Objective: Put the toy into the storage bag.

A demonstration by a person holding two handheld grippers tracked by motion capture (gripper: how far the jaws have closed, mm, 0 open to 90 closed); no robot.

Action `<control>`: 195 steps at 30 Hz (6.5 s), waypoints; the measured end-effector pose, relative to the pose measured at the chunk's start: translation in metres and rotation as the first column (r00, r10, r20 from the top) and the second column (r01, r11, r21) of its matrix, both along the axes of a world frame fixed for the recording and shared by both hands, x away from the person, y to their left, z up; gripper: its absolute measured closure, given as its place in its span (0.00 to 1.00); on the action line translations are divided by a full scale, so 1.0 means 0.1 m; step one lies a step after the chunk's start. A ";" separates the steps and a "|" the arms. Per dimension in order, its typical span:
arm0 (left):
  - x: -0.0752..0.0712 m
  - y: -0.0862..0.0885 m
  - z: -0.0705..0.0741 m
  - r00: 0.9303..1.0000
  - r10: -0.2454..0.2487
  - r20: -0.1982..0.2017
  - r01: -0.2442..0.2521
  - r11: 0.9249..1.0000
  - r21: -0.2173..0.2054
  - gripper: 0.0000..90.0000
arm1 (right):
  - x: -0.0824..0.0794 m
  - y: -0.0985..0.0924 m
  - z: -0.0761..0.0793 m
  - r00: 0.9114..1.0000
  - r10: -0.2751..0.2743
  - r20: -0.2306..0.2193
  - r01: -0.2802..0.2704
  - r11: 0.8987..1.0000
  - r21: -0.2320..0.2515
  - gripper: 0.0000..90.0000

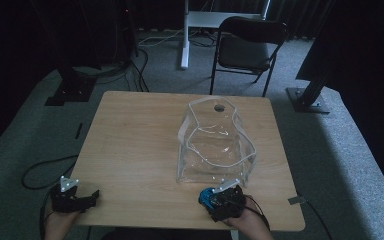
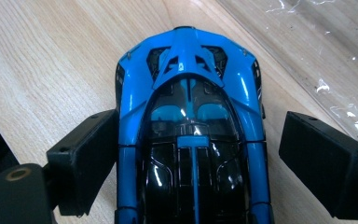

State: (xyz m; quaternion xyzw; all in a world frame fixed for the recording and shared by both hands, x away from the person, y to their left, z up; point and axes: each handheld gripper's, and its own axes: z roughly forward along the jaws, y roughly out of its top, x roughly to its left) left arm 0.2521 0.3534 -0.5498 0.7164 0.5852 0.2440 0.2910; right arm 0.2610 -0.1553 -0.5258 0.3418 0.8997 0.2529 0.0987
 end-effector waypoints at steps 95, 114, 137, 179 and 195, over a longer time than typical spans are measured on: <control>0.38 -0.13 0.02 1.000 -0.008 -0.022 0.008 1.000 0.003 0.00 | -0.40 -0.36 0.99 0.989 -0.010 0.146 -0.032 0.959 0.281 0.29; 0.39 -0.13 0.02 1.000 -0.008 -0.023 0.008 1.000 0.003 0.00 | -0.29 -0.48 1.56 0.961 -0.012 0.278 -0.090 0.932 0.351 0.29; 0.39 -0.13 0.02 1.000 -0.009 -0.023 0.009 1.000 0.004 0.00 | 0.12 -0.47 2.09 0.940 0.031 0.338 -0.167 0.910 0.380 0.29; 0.39 -0.13 0.02 1.000 -0.009 -0.023 0.010 1.000 0.005 0.00 | 1.03 -0.28 2.16 0.965 0.133 0.227 -0.200 0.932 0.304 0.29; 0.39 -0.13 0.02 1.000 -0.009 -0.023 0.009 1.000 0.004 0.00 | 1.17 -0.19 1.92 0.976 0.182 0.122 -0.199 0.969 0.146 0.29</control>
